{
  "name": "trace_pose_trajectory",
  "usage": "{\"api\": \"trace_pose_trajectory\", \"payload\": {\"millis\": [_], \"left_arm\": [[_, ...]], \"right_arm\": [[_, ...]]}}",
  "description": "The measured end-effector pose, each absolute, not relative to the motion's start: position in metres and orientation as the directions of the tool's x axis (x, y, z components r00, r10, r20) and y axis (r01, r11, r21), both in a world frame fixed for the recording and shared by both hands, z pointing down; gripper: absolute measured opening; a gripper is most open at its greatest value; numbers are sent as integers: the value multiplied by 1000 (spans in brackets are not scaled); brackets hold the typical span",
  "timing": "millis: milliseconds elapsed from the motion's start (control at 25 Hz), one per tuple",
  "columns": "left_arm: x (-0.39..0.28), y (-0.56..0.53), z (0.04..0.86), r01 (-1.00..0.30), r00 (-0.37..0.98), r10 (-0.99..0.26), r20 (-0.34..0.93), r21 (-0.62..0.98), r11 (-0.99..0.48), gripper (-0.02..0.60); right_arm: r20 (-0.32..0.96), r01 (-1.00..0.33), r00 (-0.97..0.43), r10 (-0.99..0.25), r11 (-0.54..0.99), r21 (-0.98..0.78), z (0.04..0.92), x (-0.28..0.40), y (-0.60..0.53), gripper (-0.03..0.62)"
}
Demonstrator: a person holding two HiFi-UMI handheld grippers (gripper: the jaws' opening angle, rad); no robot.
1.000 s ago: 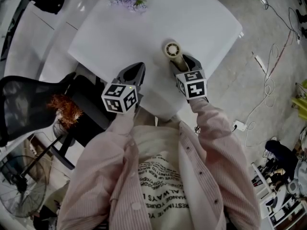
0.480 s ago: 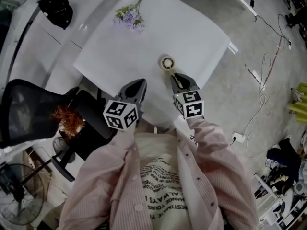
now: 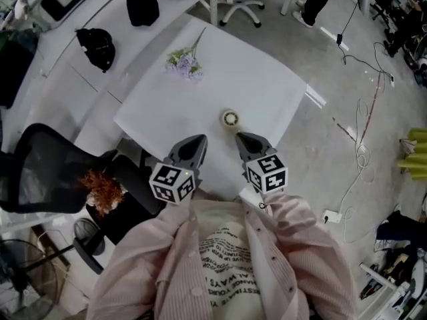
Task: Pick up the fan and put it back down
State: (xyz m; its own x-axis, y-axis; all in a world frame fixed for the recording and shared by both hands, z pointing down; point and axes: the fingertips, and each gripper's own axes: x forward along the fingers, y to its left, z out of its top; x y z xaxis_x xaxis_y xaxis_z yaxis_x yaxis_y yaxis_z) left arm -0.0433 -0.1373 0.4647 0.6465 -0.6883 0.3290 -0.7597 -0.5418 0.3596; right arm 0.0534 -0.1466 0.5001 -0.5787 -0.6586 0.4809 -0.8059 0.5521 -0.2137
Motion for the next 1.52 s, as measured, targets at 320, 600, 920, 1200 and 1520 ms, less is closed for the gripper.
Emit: {"api": "trace_pose_trajectory", "payload": {"millis": [320, 600, 920, 1200, 1520], "left_arm": [[-55, -139, 420, -776, 626, -739, 249, 299, -556, 2], [-66, -143, 375, -787, 612, -773, 165, 225, -575, 2], [-90, -149, 334, -826, 564, -820, 100, 104, -555, 2], [-110, -158, 320, -851, 523, -850, 56, 92, -517, 2], [-122, -170, 317, -858, 514, -857, 46, 62, -511, 2]], "right_arm": [[346, -783, -622, -703, 559, -272, 441, 52, -151, 0], [213, -796, -597, -773, 538, -278, 385, 64, -161, 0], [87, -813, -562, -822, 531, -237, 333, 75, -167, 0], [49, -818, -556, -830, 536, -208, 314, 74, -174, 0], [50, -835, -529, -847, 509, -209, 314, 75, -183, 0]]}}
